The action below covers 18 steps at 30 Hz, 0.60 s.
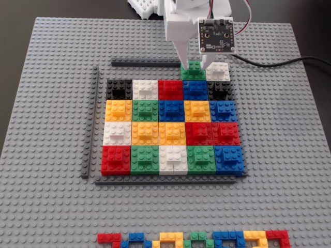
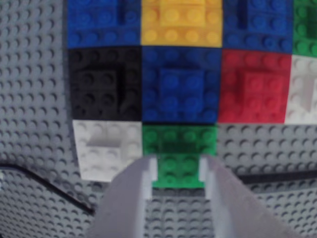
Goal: Grab the cube and place it into the grid
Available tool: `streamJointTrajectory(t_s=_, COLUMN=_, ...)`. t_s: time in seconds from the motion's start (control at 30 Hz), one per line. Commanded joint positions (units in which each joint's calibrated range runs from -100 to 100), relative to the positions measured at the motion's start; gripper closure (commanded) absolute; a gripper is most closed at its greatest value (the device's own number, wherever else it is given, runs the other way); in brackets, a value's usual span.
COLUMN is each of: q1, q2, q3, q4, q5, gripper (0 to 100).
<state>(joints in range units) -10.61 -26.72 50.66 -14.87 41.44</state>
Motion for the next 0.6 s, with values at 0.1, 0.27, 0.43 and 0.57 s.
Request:
streamJointTrajectory(t_s=0.1, q1=0.6, q2=-0.9, q3=-0.6, q4=-0.3, q5=-0.3, gripper=86)
streamJointTrajectory(t_s=0.27, q1=0.7, q2=-1.0, q3=-0.6, q4=-0.1, q5=-0.3, gripper=84)
streamJointTrajectory(t_s=0.43, q1=0.8, q2=-1.5, q3=-0.6, q4=0.0, q5=-0.3, gripper=84)
streamJointTrajectory(t_s=0.57, q1=1.1, q2=-2.0, q3=-1.1, q4=0.4, q5=-0.3, gripper=84)
